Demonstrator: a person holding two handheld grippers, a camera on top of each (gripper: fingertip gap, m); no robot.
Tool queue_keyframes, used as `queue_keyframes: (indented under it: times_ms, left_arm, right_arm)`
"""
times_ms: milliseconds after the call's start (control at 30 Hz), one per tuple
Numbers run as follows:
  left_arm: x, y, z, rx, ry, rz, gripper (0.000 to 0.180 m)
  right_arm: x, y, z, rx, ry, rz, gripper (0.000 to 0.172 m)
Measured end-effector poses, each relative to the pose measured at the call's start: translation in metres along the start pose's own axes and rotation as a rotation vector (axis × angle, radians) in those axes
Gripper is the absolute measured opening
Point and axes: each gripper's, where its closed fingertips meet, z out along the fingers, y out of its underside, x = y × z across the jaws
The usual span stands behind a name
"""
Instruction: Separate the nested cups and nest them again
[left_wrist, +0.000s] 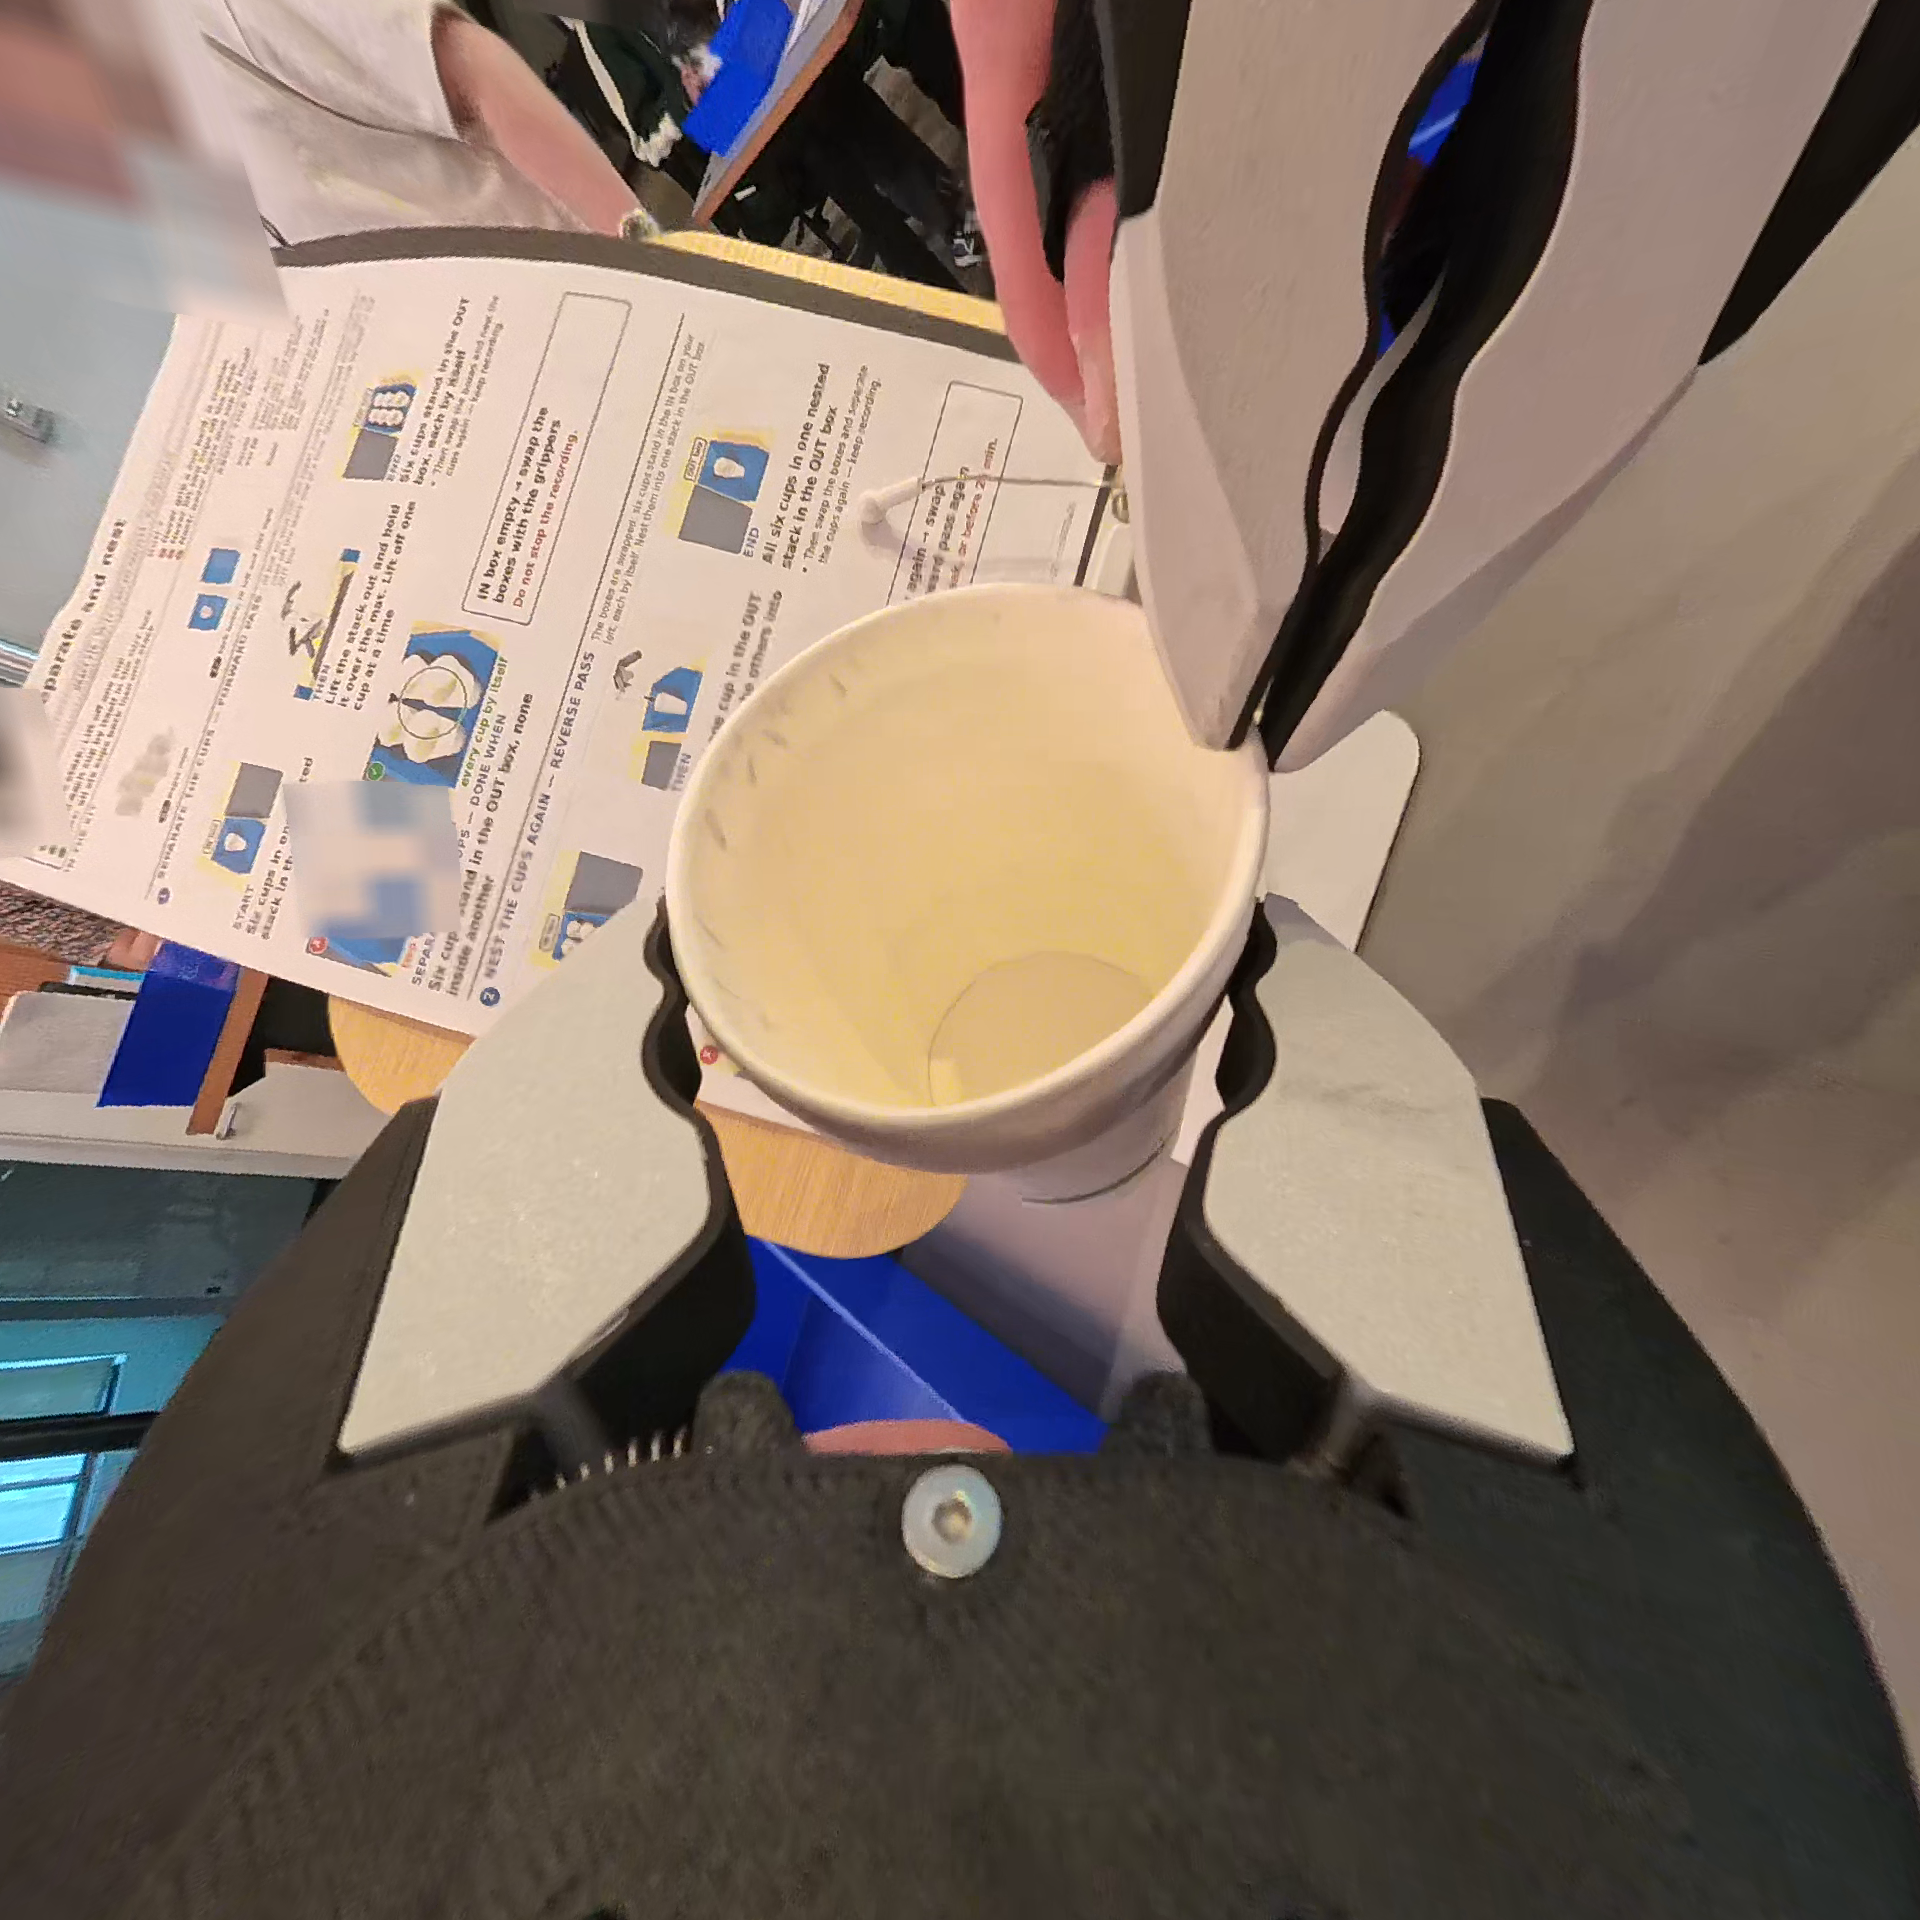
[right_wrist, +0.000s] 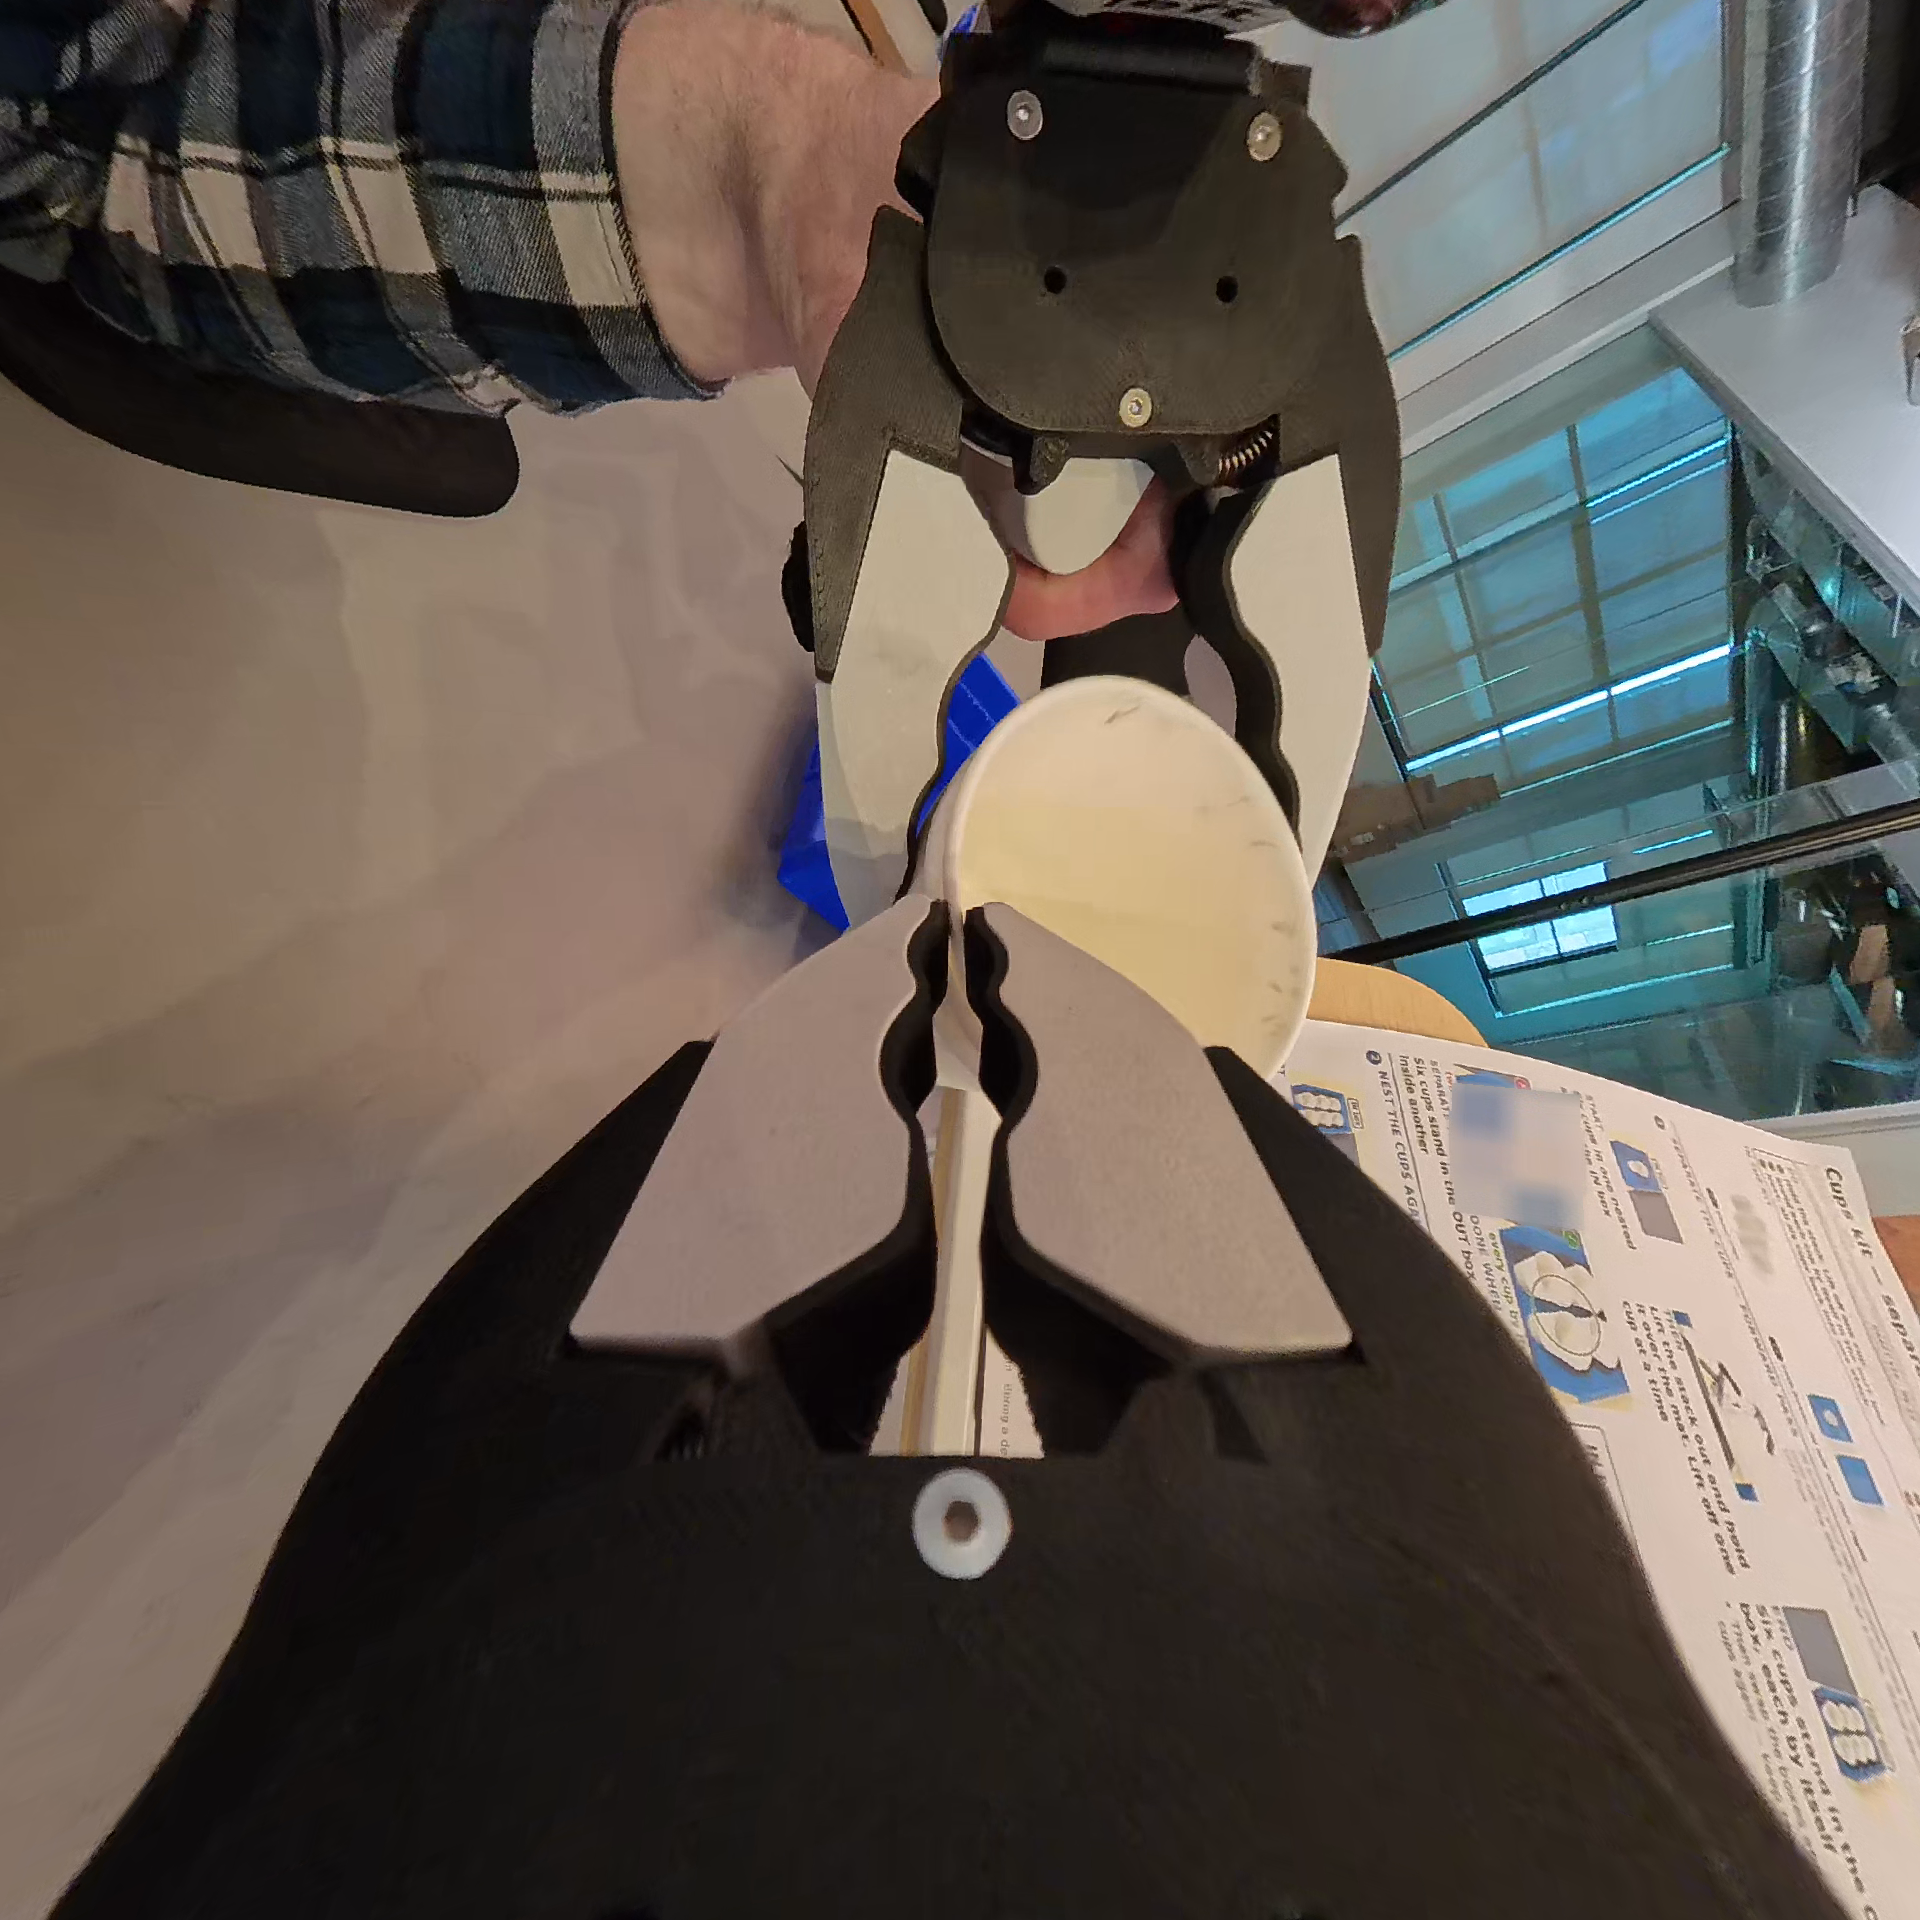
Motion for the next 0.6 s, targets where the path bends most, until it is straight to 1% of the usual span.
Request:
queue_keyframes:
  times_ms: [300,600]
  left_arm:
    - [-0.007,-0.020,-0.006,0.155,0.008,-0.087,0.099]
    - [-0.008,-0.024,-0.012,0.195,0.030,-0.120,0.095]
  right_arm:
    - [0.014,-0.008,-0.014,0.112,0.037,0.061,0.004]
    - [0.021,-0.011,-0.023,0.166,0.052,0.093,0.004]
